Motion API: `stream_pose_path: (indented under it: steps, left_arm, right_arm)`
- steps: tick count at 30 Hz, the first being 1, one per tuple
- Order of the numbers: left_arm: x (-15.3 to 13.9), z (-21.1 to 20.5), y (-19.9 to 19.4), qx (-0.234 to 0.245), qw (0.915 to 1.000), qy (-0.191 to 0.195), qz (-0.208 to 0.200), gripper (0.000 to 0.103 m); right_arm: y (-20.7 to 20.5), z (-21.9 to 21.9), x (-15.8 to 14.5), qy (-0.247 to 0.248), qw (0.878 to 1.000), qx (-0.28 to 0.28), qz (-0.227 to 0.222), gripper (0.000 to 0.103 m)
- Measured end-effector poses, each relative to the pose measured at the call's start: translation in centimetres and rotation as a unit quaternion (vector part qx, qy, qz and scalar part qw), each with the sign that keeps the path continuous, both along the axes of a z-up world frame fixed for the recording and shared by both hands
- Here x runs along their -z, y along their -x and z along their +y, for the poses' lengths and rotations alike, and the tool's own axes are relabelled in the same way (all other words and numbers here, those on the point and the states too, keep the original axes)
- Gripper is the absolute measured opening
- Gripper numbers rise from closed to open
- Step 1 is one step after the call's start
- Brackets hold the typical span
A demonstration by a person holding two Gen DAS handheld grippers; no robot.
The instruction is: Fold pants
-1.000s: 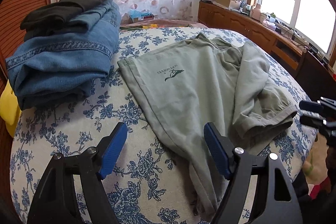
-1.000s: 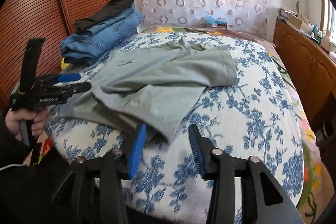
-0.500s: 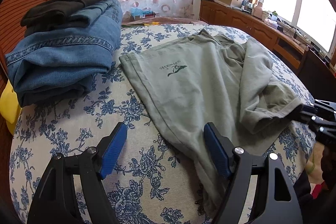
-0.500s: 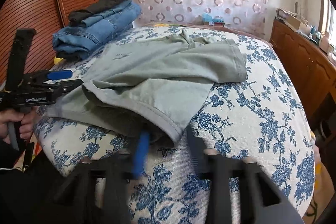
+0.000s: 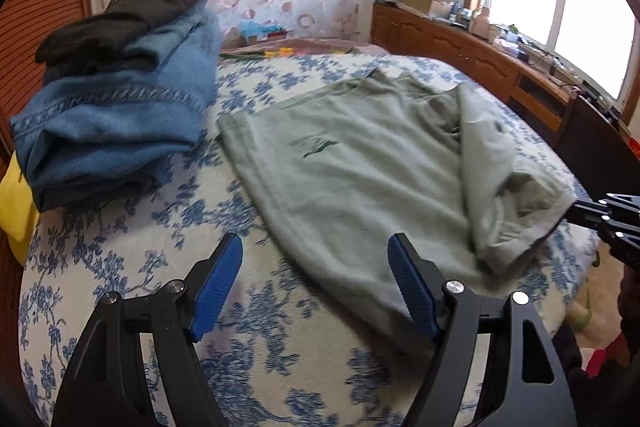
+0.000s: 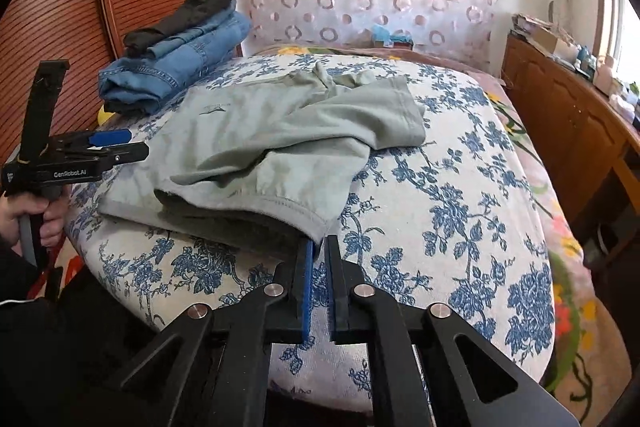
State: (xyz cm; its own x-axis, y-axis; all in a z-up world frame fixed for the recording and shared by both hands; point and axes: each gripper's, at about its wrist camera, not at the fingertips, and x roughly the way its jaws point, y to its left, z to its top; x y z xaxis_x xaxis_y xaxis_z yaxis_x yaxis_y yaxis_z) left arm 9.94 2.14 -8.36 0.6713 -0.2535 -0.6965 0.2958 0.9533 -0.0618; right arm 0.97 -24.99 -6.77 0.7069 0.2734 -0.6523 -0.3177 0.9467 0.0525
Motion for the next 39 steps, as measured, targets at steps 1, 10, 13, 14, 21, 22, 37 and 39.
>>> stream_pose_path:
  steps: [1, 10, 13, 14, 21, 22, 37, 39]
  left_arm:
    - [-0.3, -0.3, 0.1, 0.007, 1.0000, 0.005, -0.001, 0.075]
    - [-1.1, -4.6, 0.7, 0.072, 0.9971, 0.023, 0.008, 0.062]
    - [-0.8, -6.1, 0.9, 0.090, 0.9955, 0.021, 0.018, 0.059]
    - [-0.7, -6.5, 1.0, 0.095, 0.9951, 0.020, 0.020, 0.059]
    - [-0.2, -8.4, 1.5, 0.121, 0.9918, 0.023, 0.036, 0.049]
    - [-0.1, -8.6, 1.6, 0.123, 0.9915, 0.021, 0.038, 0.046]
    - [0.9, -9.5, 1.5, 0.138, 0.9885, 0.026, 0.057, 0.025]
    - [1.0, -9.4, 1.4, 0.136, 0.9887, 0.027, 0.057, 0.025]
  right_arm:
    - [0.1, -0.2, -0.2, 0.000, 1.000, 0.004, -0.002, 0.015]
    - [1.1, -2.8, -2.4, -0.024, 0.999, 0.027, -0.041, 0.042]
    - [0.0, -3.1, -2.5, -0.019, 0.998, 0.030, -0.046, 0.043]
    - [-0.8, -3.1, -2.4, -0.017, 0.998, 0.031, -0.044, 0.043]
    - [-4.8, -2.6, -1.2, -0.002, 0.999, 0.040, -0.036, 0.043]
    - [-5.2, -2.4, -0.9, 0.000, 0.999, 0.041, -0.033, 0.043]
    - [-9.7, -2.8, -1.3, 0.028, 0.999, 0.036, -0.011, 0.043]
    - [-10.6, -2.6, -1.1, 0.032, 0.999, 0.027, -0.003, 0.043]
